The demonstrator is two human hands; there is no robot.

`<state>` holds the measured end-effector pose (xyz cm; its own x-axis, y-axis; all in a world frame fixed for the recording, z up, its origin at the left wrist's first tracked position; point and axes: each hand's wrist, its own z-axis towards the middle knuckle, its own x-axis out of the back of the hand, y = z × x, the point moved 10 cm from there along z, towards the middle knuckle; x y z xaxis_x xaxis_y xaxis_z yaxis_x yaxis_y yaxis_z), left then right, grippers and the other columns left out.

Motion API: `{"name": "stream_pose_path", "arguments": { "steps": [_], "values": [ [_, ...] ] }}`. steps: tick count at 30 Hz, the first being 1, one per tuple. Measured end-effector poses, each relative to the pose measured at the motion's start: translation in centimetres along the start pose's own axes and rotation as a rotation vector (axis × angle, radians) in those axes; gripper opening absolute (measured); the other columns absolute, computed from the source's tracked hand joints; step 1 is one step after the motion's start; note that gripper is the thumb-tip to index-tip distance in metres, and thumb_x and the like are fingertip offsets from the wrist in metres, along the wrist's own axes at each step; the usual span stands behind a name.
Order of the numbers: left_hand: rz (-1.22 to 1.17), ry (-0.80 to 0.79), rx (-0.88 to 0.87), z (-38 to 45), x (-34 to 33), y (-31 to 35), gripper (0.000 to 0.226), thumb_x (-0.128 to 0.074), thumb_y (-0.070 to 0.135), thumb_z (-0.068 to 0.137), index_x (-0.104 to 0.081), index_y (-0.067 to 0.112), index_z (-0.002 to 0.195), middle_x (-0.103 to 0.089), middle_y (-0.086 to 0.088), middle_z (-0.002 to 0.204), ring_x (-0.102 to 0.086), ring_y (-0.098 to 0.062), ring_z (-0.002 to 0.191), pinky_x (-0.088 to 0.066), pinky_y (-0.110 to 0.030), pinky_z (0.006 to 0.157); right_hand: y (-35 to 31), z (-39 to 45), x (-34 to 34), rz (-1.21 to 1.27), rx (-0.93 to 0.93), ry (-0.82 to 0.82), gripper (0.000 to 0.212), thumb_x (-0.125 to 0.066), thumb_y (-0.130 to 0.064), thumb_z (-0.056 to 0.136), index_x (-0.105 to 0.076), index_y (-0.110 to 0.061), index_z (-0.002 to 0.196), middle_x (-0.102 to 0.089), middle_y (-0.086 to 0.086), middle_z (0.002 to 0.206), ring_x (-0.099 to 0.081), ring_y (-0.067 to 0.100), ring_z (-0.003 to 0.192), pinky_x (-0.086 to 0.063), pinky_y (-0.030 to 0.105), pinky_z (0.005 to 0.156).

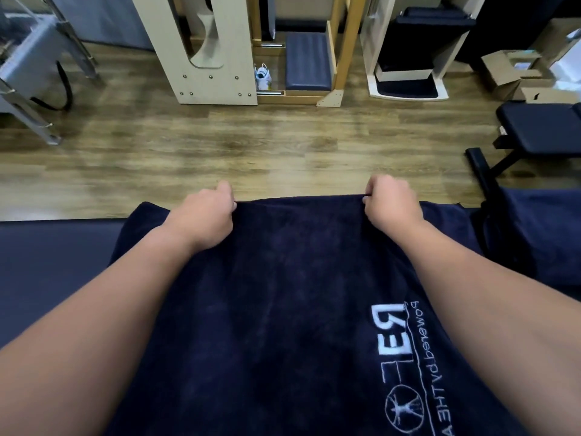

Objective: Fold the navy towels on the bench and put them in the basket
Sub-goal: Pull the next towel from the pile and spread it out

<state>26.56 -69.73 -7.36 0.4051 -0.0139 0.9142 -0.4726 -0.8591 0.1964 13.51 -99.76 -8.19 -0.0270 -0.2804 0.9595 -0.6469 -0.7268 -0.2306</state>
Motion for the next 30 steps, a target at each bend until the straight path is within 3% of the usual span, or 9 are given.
{"name": "stream_pose_path", "arguments": {
  "steps": [2, 5, 8, 11, 15, 19, 21, 25, 30],
  "values": [
    [0.052, 0.058, 0.038, 0.0, 0.8, -0.8, 0.024, -0.034, 0.031, 0.107, -0.049, 0.013, 0.106, -0.054, -0.011, 0.099, -0.054, -0.037, 0.092, -0.045, -0.042, 0.076, -1.4, -0.4, -0.9, -0.058, 0.063, -0.053, 0.024, -0.054, -0.011, 0.095, -0.061, -0.016, 0.118, -0.065, 0.01, 0.111, -0.058, 0.034, 0.092, -0.053, 0.04, 0.076],
    [0.204, 0.011, 0.115, -0.1, 0.6, -3.4, 0.01, -0.04, 0.014, 0.097, -0.047, 0.015, 0.104, -0.052, -0.008, 0.091, -0.051, -0.035, 0.086, -0.043, -0.04, 0.074, -6.3, -1.5, -3.3, -0.022, 0.3, -0.195, 0.035, -0.051, -0.024, 0.099, -0.058, -0.027, 0.133, -0.065, 0.005, 0.128, -0.06, 0.033, 0.115, -0.054, 0.045, 0.089],
    [0.317, -0.136, 0.149, -0.5, -0.6, -6.0, 0.029, -0.048, 0.016, 0.091, -0.053, 0.02, 0.119, -0.06, -0.009, 0.109, -0.059, -0.034, 0.102, -0.044, -0.039, 0.076, -10.4, -2.6, -5.3, -0.118, 0.438, -0.293, 0.029, -0.051, -0.027, 0.1, -0.06, -0.025, 0.127, -0.063, 0.005, 0.127, -0.059, 0.033, 0.115, -0.054, 0.046, 0.09],
    [0.409, -0.106, 0.107, -0.2, -0.4, -7.0, 0.027, -0.052, 0.018, 0.092, -0.059, 0.02, 0.118, -0.062, -0.008, 0.122, -0.063, -0.032, 0.11, -0.046, -0.038, 0.076, -13.1, -3.0, -5.7, -0.182, 0.475, -0.288, 0.023, -0.054, -0.012, 0.095, -0.065, -0.019, 0.114, -0.057, 0.006, 0.117, -0.058, 0.032, 0.101, -0.052, 0.039, 0.08],
    [0.32, 0.01, 0.081, 0.6, 2.0, -8.6, 0.019, -0.06, 0.017, 0.085, -0.055, 0.016, 0.103, -0.063, -0.015, 0.112, -0.062, -0.039, 0.104, -0.05, -0.038, 0.076, -14.5, -2.4, -5.8, -0.236, 0.45, -0.333, 0.013, -0.057, -0.009, 0.087, -0.058, -0.019, 0.095, -0.059, 0.002, 0.1, -0.058, 0.027, 0.085, -0.047, 0.034, 0.066],
    [0.136, 0.214, 0.076, 1.2, 4.7, -10.5, 0.032, -0.065, 0.01, 0.08, -0.05, 0.012, 0.108, -0.059, -0.02, 0.111, -0.06, -0.046, 0.1, -0.055, -0.048, 0.081, -13.9, -1.2, -3.6, -0.111, 0.312, -0.09, 0.017, -0.057, -0.005, 0.089, -0.051, -0.014, 0.102, -0.051, 0.005, 0.103, -0.053, 0.033, 0.086, -0.043, 0.036, 0.07],
    [0.147, 0.149, 0.119, 1.1, 3.5, -11.6, 0.041, -0.06, 0.01, 0.081, -0.047, 0.013, 0.119, -0.05, -0.017, 0.124, -0.058, -0.044, 0.107, -0.053, -0.048, 0.086, -13.8, -1.7, -4.0, -0.049, 0.279, -0.056, 0.022, -0.055, -0.005, 0.09, -0.051, -0.013, 0.11, -0.049, 0.006, 0.109, -0.055, 0.035, 0.09, -0.047, 0.039, 0.074],
    [0.214, 0.001, 0.344, -0.2, 0.5, -15.3, 0.023, -0.05, 0.015, 0.091, -0.052, 0.014, 0.114, -0.055, -0.018, 0.126, -0.057, -0.039, 0.112, -0.048, -0.044, 0.086, -15.1, -3.1, -7.3, -0.102, 0.383, -0.223, 0.033, -0.043, -0.008, 0.091, -0.063, -0.019, 0.116, -0.064, 0.006, 0.116, -0.058, 0.035, 0.105, -0.051, 0.041, 0.082],
    [-0.055, 0.142, 0.442, -0.9, 1.4, -18.0, 0.021, -0.055, 0.008, 0.089, -0.059, 0.001, 0.109, -0.063, -0.026, 0.114, -0.058, -0.045, 0.109, -0.05, -0.043, 0.085, -12.9, -1.8, -7.5, -0.12, 0.208, -0.231, 0.024, -0.048, -0.017, 0.093, -0.066, -0.016, 0.11, -0.066, 0.012, 0.109, -0.059, 0.038, 0.104, -0.051, 0.041, 0.085]
  ]
}}
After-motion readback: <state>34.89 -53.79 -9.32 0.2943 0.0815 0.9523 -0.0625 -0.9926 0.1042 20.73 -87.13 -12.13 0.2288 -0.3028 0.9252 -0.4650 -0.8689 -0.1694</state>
